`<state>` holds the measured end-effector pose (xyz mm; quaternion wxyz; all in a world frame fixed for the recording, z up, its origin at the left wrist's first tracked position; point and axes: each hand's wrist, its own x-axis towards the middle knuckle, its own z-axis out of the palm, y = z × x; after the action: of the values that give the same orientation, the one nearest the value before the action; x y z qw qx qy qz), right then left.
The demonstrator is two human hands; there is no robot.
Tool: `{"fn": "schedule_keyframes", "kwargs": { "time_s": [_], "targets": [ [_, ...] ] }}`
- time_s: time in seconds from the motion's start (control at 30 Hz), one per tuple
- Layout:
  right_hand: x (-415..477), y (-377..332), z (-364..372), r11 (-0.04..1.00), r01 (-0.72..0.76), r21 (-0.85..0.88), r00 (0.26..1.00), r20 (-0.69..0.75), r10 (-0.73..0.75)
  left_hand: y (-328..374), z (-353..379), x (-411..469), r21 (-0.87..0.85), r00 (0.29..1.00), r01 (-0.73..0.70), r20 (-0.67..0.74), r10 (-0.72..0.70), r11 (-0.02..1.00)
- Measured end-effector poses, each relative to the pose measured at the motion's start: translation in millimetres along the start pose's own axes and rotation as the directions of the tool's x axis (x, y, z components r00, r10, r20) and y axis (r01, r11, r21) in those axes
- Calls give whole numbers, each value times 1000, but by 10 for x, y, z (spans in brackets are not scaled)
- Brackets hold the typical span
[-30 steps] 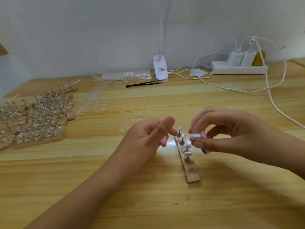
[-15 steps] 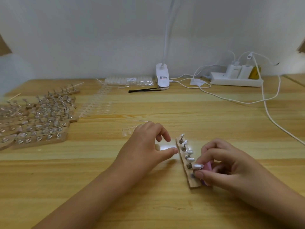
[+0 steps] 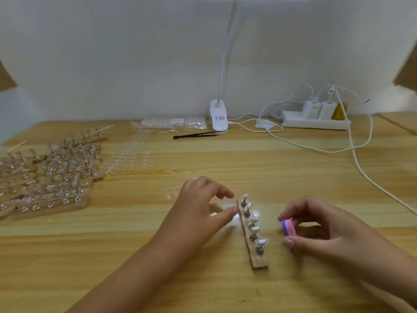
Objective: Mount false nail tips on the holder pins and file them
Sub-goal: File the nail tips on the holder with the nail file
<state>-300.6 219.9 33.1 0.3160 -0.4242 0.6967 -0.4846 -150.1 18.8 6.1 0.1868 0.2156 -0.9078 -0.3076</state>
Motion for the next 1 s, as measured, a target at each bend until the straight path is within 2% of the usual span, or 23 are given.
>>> {"fn": "schedule_keyframes", "kwargs": {
  "time_s": [0.07,0.13,0.23,0.27,0.33,0.43,0.53,0.63,0.87,1.0],
  "targets": [
    [59,-47,-159,998,-16,-67,999,-41,14,3,7,44,-16,1000,0,5,0,1000],
    [164,-89,-286,976,-20,-219,997,-76,4,34,39,93,-25,1000,-8,2,8,1000],
    [379,-78,-370,815,41,-578,990,-90,-113,93,99,143,-16,1000,-21,-4,21,1000],
    [449,-87,-358,781,64,-621,986,-83,-146,92,121,146,-20,1000,-21,-3,21,1000],
    [570,-112,-296,824,107,-556,982,-72,-176,85,148,140,-39,1000,-13,-13,12,999],
    [663,-139,-121,975,65,-211,998,-12,-69,81,161,124,-72,999,0,-37,-3,997],
    [670,-77,59,998,64,22,997,40,-65,97,156,135,-78,999,-1,-52,-3,997],
    [664,-46,156,991,99,86,994,34,-102,104,147,146,-98,998,-5,-63,-2,995],
    [669,-39,184,991,107,77,994,-47,-103,87,151,107,-83,998,-23,-55,18,996],
    [648,-11,201,985,140,104,990,-4,-140,99,144,66,-55,994,-55,-99,50,997]
  ]
}}
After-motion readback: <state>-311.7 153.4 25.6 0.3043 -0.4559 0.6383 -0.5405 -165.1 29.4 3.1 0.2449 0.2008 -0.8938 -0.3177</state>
